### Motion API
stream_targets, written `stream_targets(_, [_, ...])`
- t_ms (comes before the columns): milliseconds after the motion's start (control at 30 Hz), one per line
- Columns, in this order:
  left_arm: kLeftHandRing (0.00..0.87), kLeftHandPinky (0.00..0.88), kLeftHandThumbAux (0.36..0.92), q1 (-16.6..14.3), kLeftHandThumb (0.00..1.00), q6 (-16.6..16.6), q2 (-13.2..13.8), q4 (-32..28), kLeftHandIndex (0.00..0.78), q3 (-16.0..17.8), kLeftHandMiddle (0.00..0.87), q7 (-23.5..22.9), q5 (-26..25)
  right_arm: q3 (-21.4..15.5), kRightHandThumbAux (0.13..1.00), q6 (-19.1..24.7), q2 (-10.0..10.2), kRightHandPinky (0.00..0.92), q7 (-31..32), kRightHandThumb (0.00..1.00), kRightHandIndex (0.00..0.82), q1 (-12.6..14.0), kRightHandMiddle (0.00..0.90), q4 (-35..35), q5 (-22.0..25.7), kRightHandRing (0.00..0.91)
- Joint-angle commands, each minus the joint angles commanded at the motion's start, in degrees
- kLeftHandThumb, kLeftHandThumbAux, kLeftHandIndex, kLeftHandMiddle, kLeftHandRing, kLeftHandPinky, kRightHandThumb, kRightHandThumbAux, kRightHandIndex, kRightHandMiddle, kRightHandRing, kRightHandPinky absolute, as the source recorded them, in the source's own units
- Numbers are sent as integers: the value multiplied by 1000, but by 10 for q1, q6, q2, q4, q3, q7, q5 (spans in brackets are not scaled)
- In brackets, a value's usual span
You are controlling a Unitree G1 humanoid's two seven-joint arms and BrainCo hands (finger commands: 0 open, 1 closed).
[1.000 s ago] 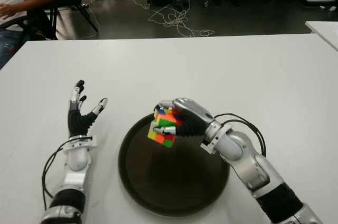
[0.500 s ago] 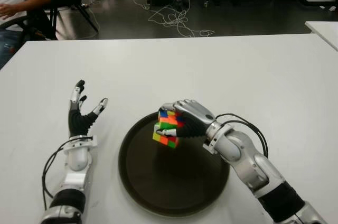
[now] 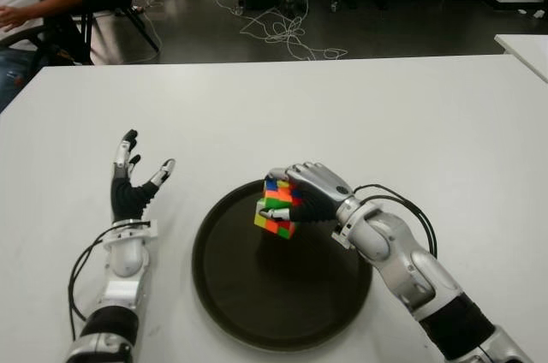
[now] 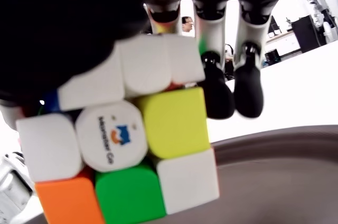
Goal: Pick up the Rubik's Cube and put it in the plate
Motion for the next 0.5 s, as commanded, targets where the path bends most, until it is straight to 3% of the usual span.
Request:
stream_targets(233, [19,8,687,1,291,-2,-3,-2,1,1,42,-5,-5,5,733,-2,-5,699,2,691,432,-1,686,-1,-10,698])
stream_targets(500, [11,2,680,0,289,0,-3,-1,1,2,39,-5,-5,10,735,-14,-12,717,0,689,433,-2,738,3,-5,751])
